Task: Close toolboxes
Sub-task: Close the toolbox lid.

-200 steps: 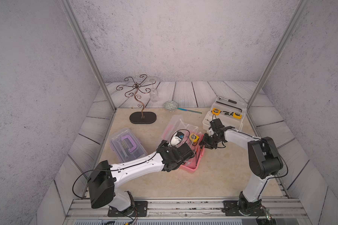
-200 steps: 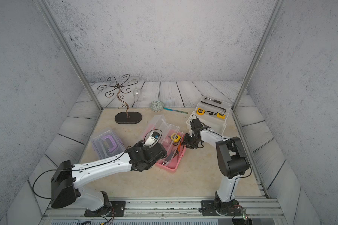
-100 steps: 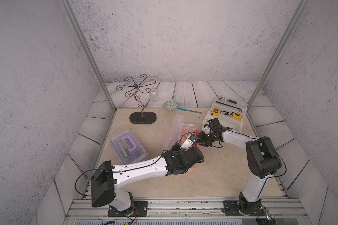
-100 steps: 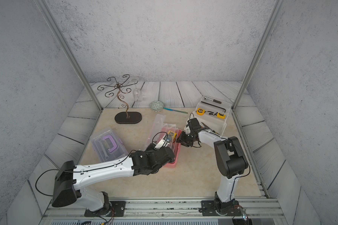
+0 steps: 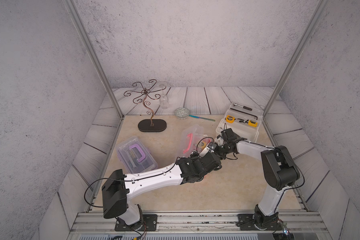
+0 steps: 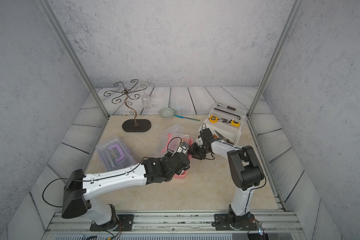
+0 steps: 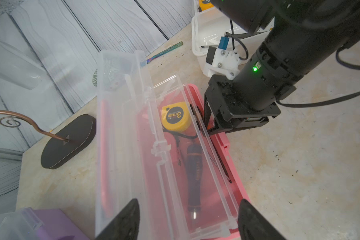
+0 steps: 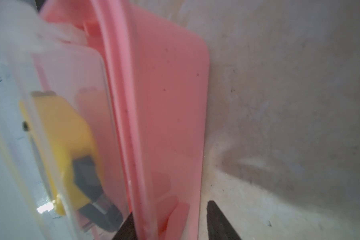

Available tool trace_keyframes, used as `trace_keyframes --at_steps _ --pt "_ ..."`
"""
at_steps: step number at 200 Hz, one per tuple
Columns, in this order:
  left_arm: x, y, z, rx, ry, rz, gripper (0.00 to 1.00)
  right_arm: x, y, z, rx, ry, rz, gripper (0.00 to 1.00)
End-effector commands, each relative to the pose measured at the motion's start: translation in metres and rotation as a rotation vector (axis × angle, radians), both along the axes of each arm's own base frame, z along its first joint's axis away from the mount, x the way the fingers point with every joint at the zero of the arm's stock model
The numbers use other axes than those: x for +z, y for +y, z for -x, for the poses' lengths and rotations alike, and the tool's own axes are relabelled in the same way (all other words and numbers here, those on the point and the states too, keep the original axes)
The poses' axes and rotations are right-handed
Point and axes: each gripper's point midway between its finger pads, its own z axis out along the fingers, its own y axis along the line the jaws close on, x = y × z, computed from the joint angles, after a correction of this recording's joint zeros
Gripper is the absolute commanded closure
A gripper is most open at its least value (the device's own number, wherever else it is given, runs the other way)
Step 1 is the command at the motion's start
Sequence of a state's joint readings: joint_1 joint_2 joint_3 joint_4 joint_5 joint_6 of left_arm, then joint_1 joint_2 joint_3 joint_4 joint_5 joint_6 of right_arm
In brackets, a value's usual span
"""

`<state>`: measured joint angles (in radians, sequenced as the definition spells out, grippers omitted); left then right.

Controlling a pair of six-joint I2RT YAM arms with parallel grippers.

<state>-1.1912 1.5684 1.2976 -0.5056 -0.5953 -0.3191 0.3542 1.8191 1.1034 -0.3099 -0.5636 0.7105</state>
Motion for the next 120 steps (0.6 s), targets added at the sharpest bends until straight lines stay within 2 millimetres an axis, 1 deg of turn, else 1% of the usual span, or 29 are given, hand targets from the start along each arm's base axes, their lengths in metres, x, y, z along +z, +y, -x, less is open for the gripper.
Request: trace_keyframes --at_steps 1,21,34,53,62,92,120 --pt "0.006 -0.01 -0.007 -0.007 0.035 0.055 0.21 0.013 -0.009 0.004 0.008 -0.042 0.03 0.47" --pt "0.014 -0.014 -0.012 -0.014 0.041 0.091 0.14 0.019 -0.016 0.004 0.005 -0.061 0.045 0.44" --pt "0.017 -0.014 -0.016 -0.013 0.059 0.127 0.05 0.022 -0.021 0.004 0.002 -0.072 0.053 0.39" --pt "0.017 -0.012 -0.027 0.001 0.111 0.193 0.04 0.025 -0.03 0.005 -0.003 -0.087 0.071 0.38" --pt "0.017 -0.007 -0.034 0.018 0.132 0.219 0.03 0.026 -0.035 0.006 -0.001 -0.09 0.09 0.35" --pt "0.014 0.015 -0.055 0.087 0.18 0.277 0.02 0.025 -0.054 0.014 0.007 -0.094 0.189 0.34" --pt "0.003 0.042 -0.072 0.162 0.245 0.348 0.02 0.035 -0.067 0.024 0.013 -0.12 0.245 0.34"
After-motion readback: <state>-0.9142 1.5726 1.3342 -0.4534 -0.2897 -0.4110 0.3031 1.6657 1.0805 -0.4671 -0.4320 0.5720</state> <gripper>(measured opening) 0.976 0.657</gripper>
